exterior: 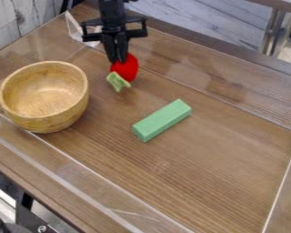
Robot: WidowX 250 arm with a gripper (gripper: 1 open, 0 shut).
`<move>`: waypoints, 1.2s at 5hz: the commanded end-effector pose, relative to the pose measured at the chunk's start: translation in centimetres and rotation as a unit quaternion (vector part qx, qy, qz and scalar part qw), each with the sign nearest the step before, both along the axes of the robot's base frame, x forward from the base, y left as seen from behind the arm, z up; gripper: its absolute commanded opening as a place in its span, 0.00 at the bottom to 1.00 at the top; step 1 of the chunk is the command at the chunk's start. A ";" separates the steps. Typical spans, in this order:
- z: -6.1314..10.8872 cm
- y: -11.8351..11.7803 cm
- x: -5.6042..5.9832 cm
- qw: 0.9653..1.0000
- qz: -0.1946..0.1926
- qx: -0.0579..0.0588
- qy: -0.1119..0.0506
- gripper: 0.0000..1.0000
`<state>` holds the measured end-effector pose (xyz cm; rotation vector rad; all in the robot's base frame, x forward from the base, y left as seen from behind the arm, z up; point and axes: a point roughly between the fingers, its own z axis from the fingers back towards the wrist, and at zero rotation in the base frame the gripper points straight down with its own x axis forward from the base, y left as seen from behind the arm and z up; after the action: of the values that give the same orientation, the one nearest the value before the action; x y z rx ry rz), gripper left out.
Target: Move the red fruit to the left
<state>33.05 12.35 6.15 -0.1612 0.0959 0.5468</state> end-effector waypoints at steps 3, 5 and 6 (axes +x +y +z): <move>1.7 1.8 -1.2 0.998 -0.064 0.004 -0.017 1.00; 4.4 1.0 -1.0 0.995 -0.095 -0.008 -0.020 1.00; 5.9 -0.3 -1.0 0.990 -0.140 -0.017 -0.019 1.00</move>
<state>31.25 11.86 8.81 -0.2170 0.1903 0.2825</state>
